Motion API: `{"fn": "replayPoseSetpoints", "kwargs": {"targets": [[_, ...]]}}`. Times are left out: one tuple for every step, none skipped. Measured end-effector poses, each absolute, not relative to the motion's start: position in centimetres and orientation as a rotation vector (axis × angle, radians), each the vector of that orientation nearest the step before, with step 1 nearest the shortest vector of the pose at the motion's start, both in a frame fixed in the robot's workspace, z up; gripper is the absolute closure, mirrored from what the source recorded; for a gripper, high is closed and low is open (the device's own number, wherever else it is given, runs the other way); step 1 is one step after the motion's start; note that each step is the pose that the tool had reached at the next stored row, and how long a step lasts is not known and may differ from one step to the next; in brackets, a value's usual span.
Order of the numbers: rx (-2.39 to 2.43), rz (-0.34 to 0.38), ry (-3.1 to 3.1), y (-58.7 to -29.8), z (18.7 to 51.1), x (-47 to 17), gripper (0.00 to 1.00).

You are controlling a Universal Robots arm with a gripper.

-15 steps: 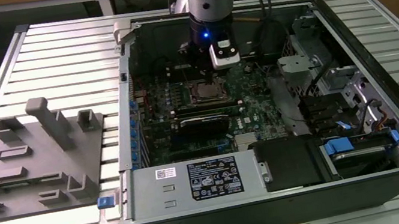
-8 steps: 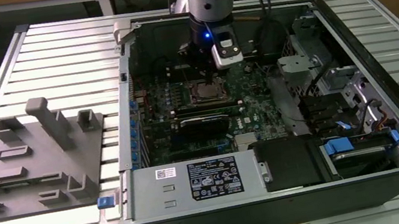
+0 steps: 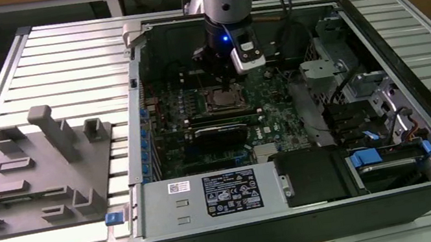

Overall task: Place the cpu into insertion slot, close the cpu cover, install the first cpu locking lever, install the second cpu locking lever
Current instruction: 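Close the cpu cover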

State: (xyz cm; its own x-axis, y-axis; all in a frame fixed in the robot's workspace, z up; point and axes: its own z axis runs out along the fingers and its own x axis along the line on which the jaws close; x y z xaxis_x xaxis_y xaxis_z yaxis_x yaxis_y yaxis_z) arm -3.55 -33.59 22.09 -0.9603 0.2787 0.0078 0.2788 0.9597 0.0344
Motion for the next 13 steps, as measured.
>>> {"fn": "replayPoseSetpoints", "kwargs": {"targets": [[-0.431,-0.055,-3.108,-33.59,22.09,-3.54,0.90],[-0.419,-0.055,-3.110,-33.59,22.09,-3.55,0.90],[-0.408,-0.055,-3.111,-33.59,22.08,-3.55,0.90],[-0.398,-0.055,-3.113,-33.59,22.08,-3.55,0.90],[-0.387,-0.055,-3.114,-33.59,22.08,-3.54,0.90],[-0.376,-0.055,-3.115,-33.59,22.07,-3.55,0.90],[-0.366,-0.055,-3.116,-33.59,22.07,-3.55,0.90],[-0.355,-0.055,-3.117,-33.59,22.07,-3.54,0.90],[-0.345,-0.055,-3.118,-33.59,22.06,-3.55,0.90],[-0.335,-0.055,-3.119,-33.59,22.06,-3.55,0.90],[-0.326,-0.055,-3.120,-33.59,22.06,-3.55,0.90],[-0.316,-0.055,-3.121,-33.59,22.06,-3.55,0.90],[-0.307,-0.055,-3.122,-33.59,22.06,-3.55,0.90]]}}
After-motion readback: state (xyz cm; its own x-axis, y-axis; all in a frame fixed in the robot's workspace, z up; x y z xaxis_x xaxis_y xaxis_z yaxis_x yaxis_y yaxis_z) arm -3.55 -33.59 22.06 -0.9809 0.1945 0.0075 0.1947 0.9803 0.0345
